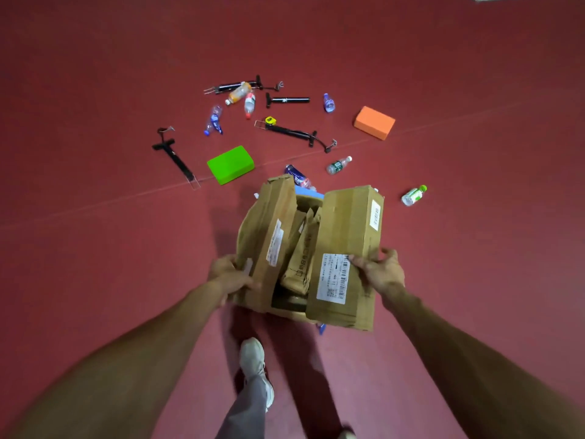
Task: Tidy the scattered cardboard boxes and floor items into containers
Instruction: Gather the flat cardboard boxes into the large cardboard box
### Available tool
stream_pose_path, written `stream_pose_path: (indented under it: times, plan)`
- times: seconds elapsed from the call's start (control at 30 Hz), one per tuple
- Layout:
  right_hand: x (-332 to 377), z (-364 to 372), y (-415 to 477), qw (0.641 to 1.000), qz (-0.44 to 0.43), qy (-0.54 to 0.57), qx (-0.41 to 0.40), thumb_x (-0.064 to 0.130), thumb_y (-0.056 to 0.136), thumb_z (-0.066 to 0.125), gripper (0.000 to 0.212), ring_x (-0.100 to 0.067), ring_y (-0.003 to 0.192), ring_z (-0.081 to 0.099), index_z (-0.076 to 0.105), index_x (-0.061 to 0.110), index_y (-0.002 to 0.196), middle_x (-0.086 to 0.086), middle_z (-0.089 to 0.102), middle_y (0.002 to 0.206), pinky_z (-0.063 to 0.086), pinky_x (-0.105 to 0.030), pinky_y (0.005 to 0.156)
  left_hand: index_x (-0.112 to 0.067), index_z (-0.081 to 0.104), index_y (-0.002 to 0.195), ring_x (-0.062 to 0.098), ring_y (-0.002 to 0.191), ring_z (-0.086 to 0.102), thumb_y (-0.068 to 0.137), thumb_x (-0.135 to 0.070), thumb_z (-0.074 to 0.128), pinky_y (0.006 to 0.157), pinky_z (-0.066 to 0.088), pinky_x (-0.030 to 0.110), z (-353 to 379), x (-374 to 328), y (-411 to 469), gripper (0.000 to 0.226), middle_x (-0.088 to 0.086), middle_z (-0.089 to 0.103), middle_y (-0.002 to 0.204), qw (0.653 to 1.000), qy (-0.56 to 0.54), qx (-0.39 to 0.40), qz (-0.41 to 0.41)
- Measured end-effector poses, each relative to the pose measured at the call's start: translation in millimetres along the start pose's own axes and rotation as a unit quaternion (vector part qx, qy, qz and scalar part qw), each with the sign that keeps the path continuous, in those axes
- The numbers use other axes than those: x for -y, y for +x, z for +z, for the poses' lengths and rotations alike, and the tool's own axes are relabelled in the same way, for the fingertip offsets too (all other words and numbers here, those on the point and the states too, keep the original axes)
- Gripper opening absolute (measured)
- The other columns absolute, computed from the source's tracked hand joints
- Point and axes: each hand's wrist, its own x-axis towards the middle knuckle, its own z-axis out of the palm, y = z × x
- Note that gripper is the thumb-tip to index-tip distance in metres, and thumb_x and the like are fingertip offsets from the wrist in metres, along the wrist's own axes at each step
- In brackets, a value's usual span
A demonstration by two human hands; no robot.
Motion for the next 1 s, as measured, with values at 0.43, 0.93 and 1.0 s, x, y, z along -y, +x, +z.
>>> stream_pose_path:
  times: [0.43,0.93,1.0]
  plan:
    - [-42,24,152,0.989,0.086,0.107,0.058,0.032,0.082,0.073,0.062,-0.023,0.090,0.065,0.049,0.017,0.137,-0.007,0.068,0.117,0.052,-0.032,0.074,-0.018,0.058,0.108,0.019,0.087,0.061,0.068,0.013,0.070,0.064,0.051,0.027,56,-38,145,0.052,0.000,0.064,0.095,0.997,0.031,0.047,-0.055]
    - [-126,114,316,0.973,0.142,0.141,0.117,0.020,0.099,0.047,0.018,-0.020,0.075,0.065,0.064,0.017,0.096,-0.003,0.069,0.085,0.052,-0.036,0.073,-0.025,0.052,0.130,0.024,0.109,0.061,0.084,-0.004,0.066,0.091,0.051,0.036,97,10,325,0.053,0.007,0.063,0.123,0.985,0.087,0.131,-0.068]
    - [-132,133,325,0.981,0.141,0.096,0.094,0.016,0.098,0.047,0.019,-0.020,0.069,0.060,0.062,0.018,0.087,-0.005,0.066,0.079,0.050,-0.034,0.070,-0.026,0.055,0.128,0.022,0.106,0.063,0.080,-0.015,0.072,0.090,0.052,0.034,101,21,345,0.052,0.003,0.064,0.121,0.979,0.178,0.093,-0.030]
